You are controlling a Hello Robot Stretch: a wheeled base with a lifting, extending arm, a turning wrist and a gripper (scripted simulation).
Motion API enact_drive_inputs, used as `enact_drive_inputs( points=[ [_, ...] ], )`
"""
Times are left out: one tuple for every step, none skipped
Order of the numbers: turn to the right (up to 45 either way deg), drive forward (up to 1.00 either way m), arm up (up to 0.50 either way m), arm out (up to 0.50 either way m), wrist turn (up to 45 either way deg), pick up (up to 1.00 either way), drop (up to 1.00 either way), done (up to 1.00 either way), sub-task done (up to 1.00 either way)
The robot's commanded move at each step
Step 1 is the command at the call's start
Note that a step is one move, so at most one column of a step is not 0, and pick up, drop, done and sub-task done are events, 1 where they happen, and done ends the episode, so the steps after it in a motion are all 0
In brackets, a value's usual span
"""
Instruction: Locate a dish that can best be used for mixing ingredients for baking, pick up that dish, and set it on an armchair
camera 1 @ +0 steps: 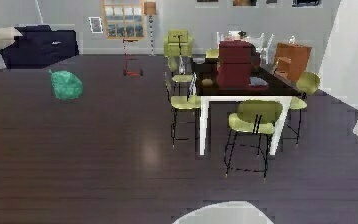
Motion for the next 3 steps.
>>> enact_drive_inputs(
  points=[
    [-42.0, 0.0, 0.0, 0.0, 0.0, 0.0, 0.0, 0.0, 0.0],
    [0.0, 1.0, 0.0, 0.0, 0.0, 0.0, 0.0, 0.0, 0.0],
    [0.0, 1.0, 0.0, 0.0, 0.0, 0.0, 0.0, 0.0, 0.0]
  ],
)
